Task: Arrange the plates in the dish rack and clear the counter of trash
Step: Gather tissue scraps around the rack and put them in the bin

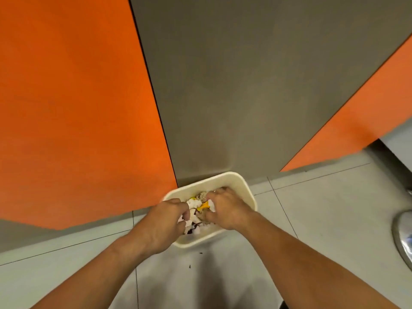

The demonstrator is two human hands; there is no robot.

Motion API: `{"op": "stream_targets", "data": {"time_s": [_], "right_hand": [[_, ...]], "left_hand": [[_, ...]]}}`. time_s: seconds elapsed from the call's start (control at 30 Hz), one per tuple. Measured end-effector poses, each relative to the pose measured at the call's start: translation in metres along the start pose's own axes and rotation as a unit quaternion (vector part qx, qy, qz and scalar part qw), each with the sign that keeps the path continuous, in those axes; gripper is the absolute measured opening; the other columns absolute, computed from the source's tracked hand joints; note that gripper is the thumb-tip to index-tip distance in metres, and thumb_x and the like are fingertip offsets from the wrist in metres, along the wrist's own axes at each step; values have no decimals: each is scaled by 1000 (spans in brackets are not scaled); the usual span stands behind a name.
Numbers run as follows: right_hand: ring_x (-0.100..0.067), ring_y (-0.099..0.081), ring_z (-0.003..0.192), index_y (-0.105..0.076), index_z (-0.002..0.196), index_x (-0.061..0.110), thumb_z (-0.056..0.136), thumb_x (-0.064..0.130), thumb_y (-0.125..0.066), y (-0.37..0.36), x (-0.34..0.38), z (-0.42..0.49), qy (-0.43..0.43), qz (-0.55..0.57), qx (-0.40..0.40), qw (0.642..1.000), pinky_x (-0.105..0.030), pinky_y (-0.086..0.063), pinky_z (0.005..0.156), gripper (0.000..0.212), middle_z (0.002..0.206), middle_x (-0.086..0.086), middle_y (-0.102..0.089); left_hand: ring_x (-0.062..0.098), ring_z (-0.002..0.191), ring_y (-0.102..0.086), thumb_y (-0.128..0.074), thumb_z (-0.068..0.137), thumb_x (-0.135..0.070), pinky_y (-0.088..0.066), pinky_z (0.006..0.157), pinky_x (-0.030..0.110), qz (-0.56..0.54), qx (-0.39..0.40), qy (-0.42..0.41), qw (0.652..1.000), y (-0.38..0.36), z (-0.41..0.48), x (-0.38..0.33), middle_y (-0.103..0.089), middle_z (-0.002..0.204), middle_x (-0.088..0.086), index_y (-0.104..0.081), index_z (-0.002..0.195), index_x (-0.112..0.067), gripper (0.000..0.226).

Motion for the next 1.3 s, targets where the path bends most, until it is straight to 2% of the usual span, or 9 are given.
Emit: {"op": "stream_targets", "data": {"time_s": [0.13,0.33,0.43,0.5,0.6,0.73,0.93,1.13,1.3], "right_hand": [[-22,-34,133,-41,141,24,83,54,-60,-2,-10,-4,14,27,-7,999,-38,-31,112,68,140,1,-43],[-13,-36,132,-44,140,26,91,43,-55,40,-18,-46,38,51,-67,996,-26,-33,108,54,141,8,-45],[-12,-35,130,-47,136,30,91,45,-53,63,-18,-60,34,43,-94,994,-24,-33,106,48,137,9,-46],[-13,-35,130,-48,135,28,92,45,-52,83,-15,-74,24,36,-101,994,-26,-34,106,46,137,8,-45],[-15,-35,131,-45,138,26,95,44,-48,126,-2,-108,7,49,-100,994,-27,-32,107,47,140,6,-44],[-18,-37,129,-48,135,24,94,45,-50,207,30,-171,4,52,-109,993,-30,-33,107,46,137,4,-48],[-20,-40,130,-45,138,25,93,48,-50,359,79,-285,10,47,-129,990,-36,-36,107,50,139,1,-49],[-13,-32,137,-32,146,29,94,54,-47,500,116,-385,26,30,-195,980,-33,-32,111,60,149,7,-38],[-10,-31,137,-32,146,30,93,57,-46,563,129,-425,47,38,-242,969,-31,-32,112,60,149,10,-37]], "left_hand": [[13,86,-55,-56,90,-24,-40,72,23,-6,-9,13,1000,-15,10,3,-52,101,-13,-61,100,-27,12],[21,98,-57,-51,92,-29,-46,83,32,56,28,-39,997,-27,42,-39,-57,114,0,-61,106,-18,20],[24,119,-48,-52,91,-44,-44,96,40,64,112,-22,991,-44,47,-38,-41,139,-1,-44,133,-27,47],[23,130,-38,-45,94,-50,-38,104,39,71,105,-36,991,-26,36,-48,-31,149,-4,-30,144,-33,55],[14,139,-27,-37,98,-51,-28,112,30,57,59,-77,994,44,6,-79,-24,154,-10,-25,146,-36,52],[1,126,-38,-24,88,-70,-36,104,24,26,29,-146,988,160,-56,-151,-37,137,-24,-35,139,-41,59],[2,131,-35,-6,86,-74,-35,105,24,89,-46,-206,973,324,-147,-264,-36,145,-19,-31,142,-39,71],[8,135,-30,4,74,-82,-35,108,32,110,-102,-188,971,452,-205,-334,-31,150,-12,-27,145,-36,90],[9,139,-23,-3,75,-80,-31,109,33,120,-142,-163,969,509,-228,-359,-25,153,-10,-23,147,-36,87]]}}
Point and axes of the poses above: each hand's wrist, its own z-axis towards the middle knuckle, its own y-axis out of the back of the hand, x = y × z, the point moved 10 cm from there along z, towards the middle knuckle
